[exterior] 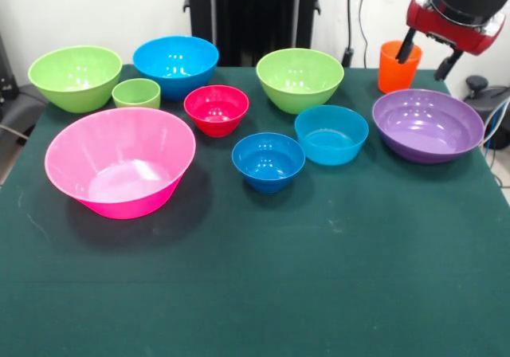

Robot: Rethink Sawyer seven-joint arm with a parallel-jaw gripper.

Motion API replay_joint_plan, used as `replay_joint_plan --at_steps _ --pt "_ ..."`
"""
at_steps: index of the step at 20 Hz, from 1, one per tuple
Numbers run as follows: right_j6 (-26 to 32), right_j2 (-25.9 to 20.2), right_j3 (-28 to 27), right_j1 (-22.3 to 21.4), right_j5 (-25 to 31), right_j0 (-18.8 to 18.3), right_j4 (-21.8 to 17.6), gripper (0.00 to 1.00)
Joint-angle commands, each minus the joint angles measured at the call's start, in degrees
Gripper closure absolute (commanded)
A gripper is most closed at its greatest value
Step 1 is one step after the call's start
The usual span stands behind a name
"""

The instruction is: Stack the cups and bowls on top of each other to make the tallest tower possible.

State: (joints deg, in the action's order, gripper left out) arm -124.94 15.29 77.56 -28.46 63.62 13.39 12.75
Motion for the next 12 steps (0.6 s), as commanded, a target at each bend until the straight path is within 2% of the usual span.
replay_joint_plan --at_steps 1,12 --pt "12.4 -7.9 3.8 7.2 -13.0 -9.9 -7.8 0.00" --pt "14.1 -12.6 2.4 7.9 -13.3 -15.9 -14.3 0.00"
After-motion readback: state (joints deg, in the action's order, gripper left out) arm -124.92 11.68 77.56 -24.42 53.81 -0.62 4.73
